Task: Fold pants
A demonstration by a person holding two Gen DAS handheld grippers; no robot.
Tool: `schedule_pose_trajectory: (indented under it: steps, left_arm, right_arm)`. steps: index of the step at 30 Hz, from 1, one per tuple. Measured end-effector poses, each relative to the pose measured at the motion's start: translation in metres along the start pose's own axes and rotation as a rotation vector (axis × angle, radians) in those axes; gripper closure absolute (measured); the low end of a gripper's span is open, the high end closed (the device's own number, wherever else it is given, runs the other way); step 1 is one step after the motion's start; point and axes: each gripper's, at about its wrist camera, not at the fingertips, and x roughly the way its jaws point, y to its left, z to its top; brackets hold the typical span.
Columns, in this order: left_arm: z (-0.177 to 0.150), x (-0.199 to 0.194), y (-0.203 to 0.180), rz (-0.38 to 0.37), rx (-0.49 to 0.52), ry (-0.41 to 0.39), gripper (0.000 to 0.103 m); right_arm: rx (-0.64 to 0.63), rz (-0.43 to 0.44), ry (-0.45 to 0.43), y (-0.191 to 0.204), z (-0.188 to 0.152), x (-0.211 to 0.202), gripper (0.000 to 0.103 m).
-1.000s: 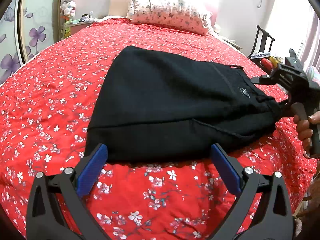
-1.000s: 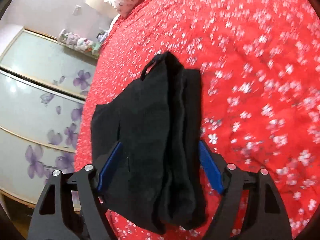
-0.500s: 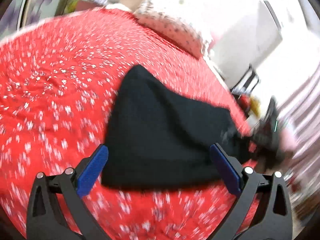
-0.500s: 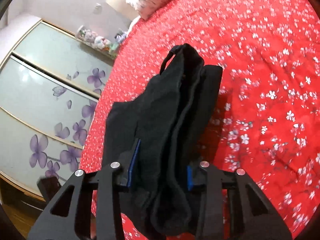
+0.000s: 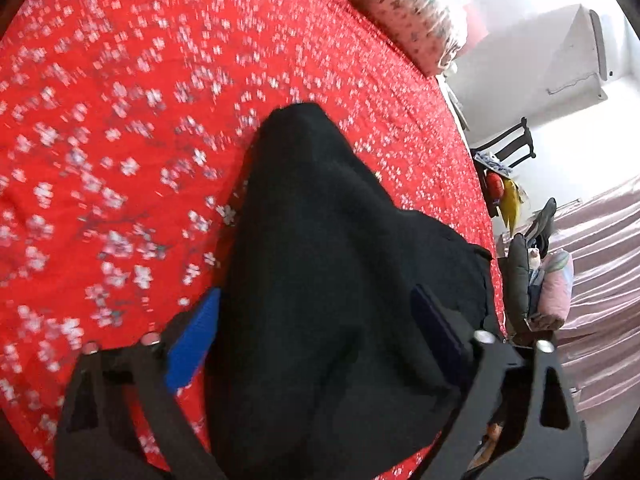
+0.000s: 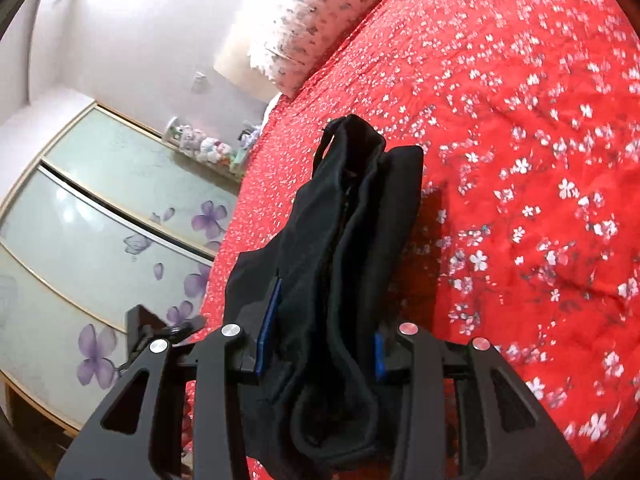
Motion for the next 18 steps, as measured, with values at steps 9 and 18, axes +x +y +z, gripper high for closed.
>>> schedule_pose_trajectory:
  steps: [9, 18]
  left_arm:
    - [-0.005, 0.012, -0.004, 0.026, -0.018, -0.01, 0.06]
    - [-0.013, 0.002, -0.034, 0.122, 0.095, -0.06, 0.088]
  right_arm:
    - [0.036, 0.022, 0.033, -0.023, 0.0, 0.0, 0.061]
    - [0.075, 0.117, 0.013, -0.02, -0.002, -0.003, 0.066]
